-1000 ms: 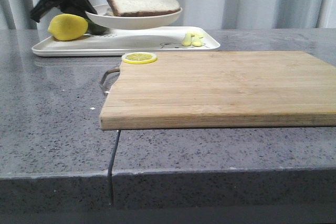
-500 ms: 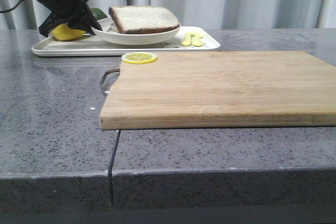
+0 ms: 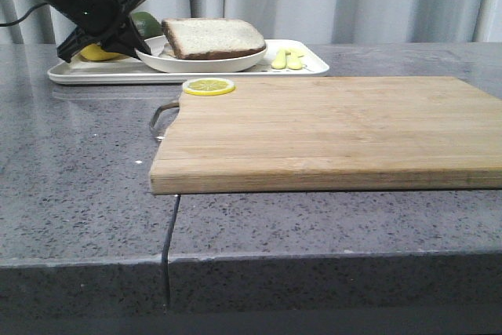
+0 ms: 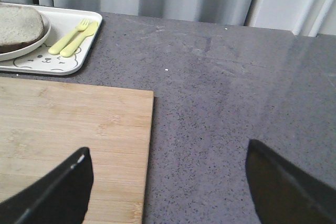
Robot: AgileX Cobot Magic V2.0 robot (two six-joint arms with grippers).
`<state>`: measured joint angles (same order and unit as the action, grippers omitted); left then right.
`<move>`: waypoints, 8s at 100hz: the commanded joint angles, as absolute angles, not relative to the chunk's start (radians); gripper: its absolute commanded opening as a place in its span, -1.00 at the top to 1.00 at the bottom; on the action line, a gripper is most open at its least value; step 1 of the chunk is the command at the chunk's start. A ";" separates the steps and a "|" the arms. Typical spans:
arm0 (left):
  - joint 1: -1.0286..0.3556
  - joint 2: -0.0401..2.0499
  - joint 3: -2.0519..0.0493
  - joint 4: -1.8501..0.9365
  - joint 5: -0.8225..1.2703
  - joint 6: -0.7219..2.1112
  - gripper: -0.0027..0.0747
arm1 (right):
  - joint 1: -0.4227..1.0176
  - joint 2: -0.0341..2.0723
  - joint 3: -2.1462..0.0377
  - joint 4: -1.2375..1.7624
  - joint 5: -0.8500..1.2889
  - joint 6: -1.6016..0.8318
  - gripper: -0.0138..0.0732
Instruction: Place bread and move sandwich to tray
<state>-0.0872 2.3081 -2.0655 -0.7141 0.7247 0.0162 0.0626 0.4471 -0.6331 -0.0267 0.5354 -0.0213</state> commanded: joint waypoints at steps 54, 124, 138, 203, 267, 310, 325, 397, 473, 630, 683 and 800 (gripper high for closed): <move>-0.091 2.233 -2.104 -0.756 0.691 0.010 0.72 | 0.059 0.453 -0.660 -0.039 0.463 -0.026 -0.68; -0.088 2.184 -2.107 -0.656 0.735 0.008 -0.02 | 0.059 0.453 -0.660 -0.039 0.462 -0.026 -0.68; -0.081 2.152 -2.107 -0.641 0.763 0.008 -0.02 | 0.059 0.453 -0.660 -0.039 0.453 -0.026 -0.68; -0.082 1.765 -2.083 -0.259 0.838 0.011 -0.02 | 0.059 0.453 -0.660 -0.039 0.452 -0.026 -0.68; -0.087 0.953 -1.109 -0.233 0.290 0.058 -0.02 | 0.059 0.422 -0.630 -0.039 0.335 -0.075 -0.68; -0.087 0.369 -0.525 -0.233 0.135 0.058 -0.02 | 0.059 0.094 -0.407 -0.039 0.299 -0.075 -0.68; -0.087 0.207 -0.410 -0.233 0.160 0.058 -0.02 | 0.059 0.022 -0.377 -0.039 0.361 -0.075 -0.68; -0.087 0.119 -0.290 -0.262 0.156 0.058 0.84 | 0.059 0.015 -0.369 -0.039 0.404 -0.075 0.61; -0.087 0.119 -0.290 -0.268 0.156 0.058 0.98 | 0.059 0.015 -0.369 -0.039 0.404 -0.074 0.84; -0.087 -0.038 0.017 0.036 0.096 -0.078 0.98 | 0.059 0.015 -0.368 -0.039 0.405 -0.074 0.84; -0.087 -0.038 0.017 0.036 0.096 -0.078 0.98 | 0.059 0.015 -0.368 -0.039 0.405 -0.074 0.84; -0.087 -0.038 0.017 0.036 0.096 -0.078 0.98 | 0.059 0.009 0.022 0.040 -0.009 -0.041 0.84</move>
<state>-0.0822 -0.0045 0.0016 0.0425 0.1756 -0.0672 0.0626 -0.0003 0.0199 0.0366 0.1416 -0.0453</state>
